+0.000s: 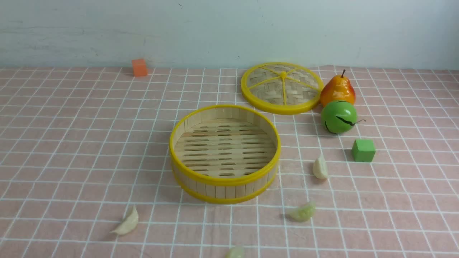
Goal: Put the dumplings into the steamer on the table with the pink tablecloth.
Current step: 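Reach for and grasp a dumpling on the table with the left gripper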
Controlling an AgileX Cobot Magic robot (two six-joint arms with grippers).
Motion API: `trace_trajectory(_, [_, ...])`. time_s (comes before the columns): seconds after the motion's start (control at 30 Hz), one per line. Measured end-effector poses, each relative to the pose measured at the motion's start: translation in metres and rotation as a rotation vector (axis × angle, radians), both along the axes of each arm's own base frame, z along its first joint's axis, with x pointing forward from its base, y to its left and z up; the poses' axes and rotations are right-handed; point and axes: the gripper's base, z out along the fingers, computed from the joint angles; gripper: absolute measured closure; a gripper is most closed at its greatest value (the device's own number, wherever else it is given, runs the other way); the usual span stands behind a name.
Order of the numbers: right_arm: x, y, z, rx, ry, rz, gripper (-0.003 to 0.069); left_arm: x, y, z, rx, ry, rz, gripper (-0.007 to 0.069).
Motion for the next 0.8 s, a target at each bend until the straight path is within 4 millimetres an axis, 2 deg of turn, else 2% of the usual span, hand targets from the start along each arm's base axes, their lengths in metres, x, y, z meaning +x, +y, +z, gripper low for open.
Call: trace_trajectory(0.8, [0.0000,0.0000,0.0000,0.000,0.000,0.000,0.0420,0.0000,0.0000,0.0000,0.000,0.000,0.000,0.0407])
